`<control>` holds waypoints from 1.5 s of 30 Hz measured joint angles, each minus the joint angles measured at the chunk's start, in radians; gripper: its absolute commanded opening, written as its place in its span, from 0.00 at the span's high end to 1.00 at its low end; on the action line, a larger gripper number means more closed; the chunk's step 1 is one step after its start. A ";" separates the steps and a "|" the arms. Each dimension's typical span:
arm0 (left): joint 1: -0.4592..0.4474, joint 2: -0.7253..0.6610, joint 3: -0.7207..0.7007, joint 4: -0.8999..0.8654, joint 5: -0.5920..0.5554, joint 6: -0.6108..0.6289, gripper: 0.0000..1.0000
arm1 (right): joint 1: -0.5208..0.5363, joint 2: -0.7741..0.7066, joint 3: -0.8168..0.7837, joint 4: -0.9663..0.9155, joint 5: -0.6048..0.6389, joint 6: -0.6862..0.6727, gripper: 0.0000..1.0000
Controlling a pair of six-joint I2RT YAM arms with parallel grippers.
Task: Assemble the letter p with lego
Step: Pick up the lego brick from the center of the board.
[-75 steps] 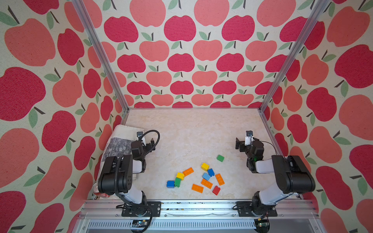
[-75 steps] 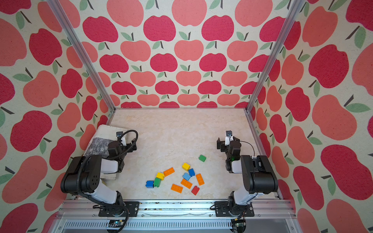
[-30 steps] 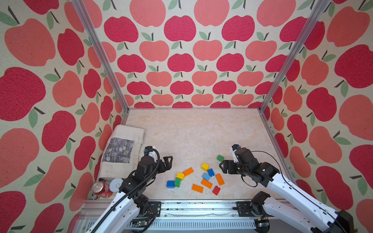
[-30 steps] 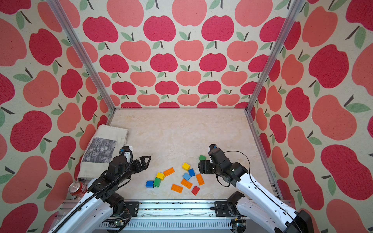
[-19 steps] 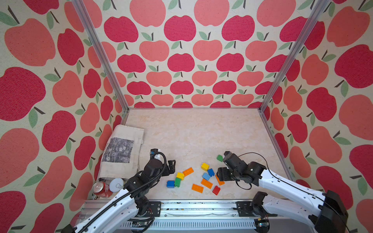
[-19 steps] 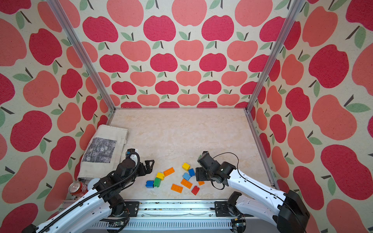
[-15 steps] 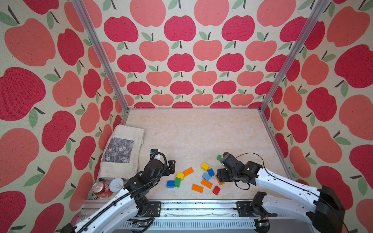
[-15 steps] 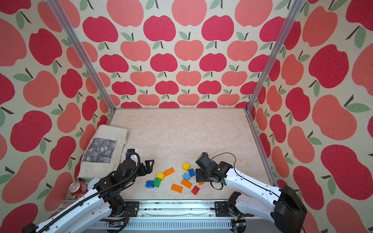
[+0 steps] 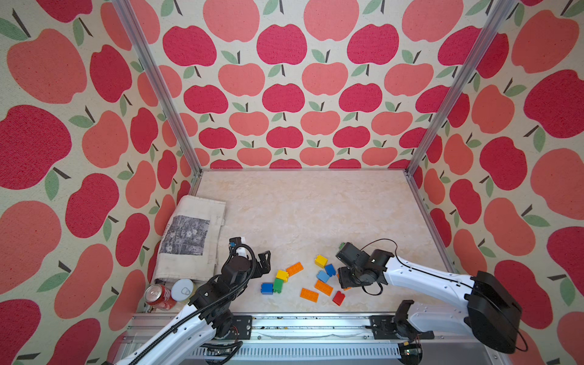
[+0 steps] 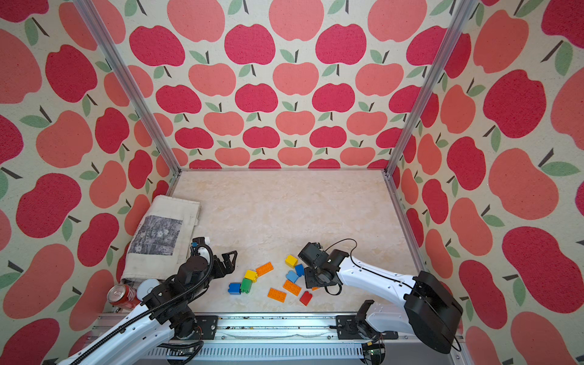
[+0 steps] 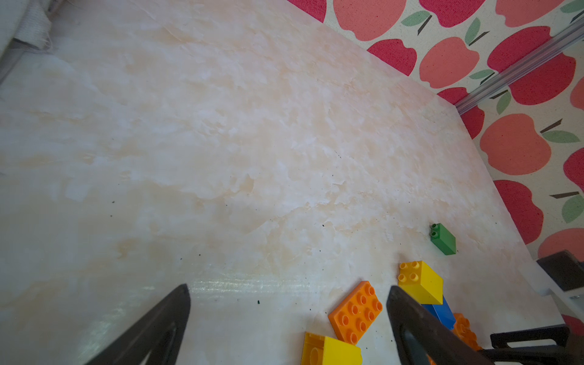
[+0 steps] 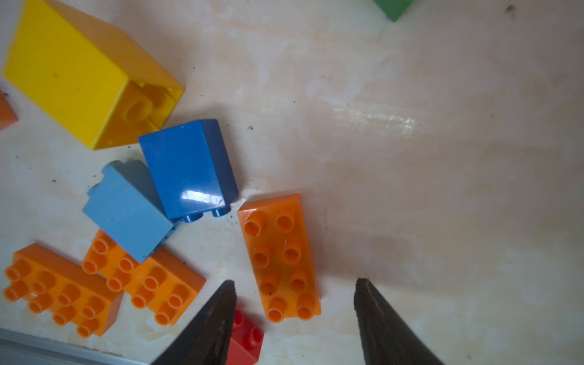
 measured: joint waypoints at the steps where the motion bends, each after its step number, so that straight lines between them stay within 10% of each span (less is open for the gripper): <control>1: 0.000 -0.005 0.000 0.000 0.000 -0.001 0.01 | 0.001 0.009 0.002 0.000 -0.002 0.000 0.40; 18: 0.003 -0.111 0.031 -0.122 -0.008 0.011 0.01 | 0.015 0.151 0.069 0.014 -0.033 -0.012 0.72; 29: 0.055 -0.173 0.174 -0.282 -0.032 0.083 0.01 | 0.015 0.122 0.174 -0.092 0.041 -0.075 0.75; 45: 0.172 -0.138 0.101 -0.214 0.087 0.109 0.01 | -0.113 0.546 0.710 -0.166 -0.005 -0.640 0.77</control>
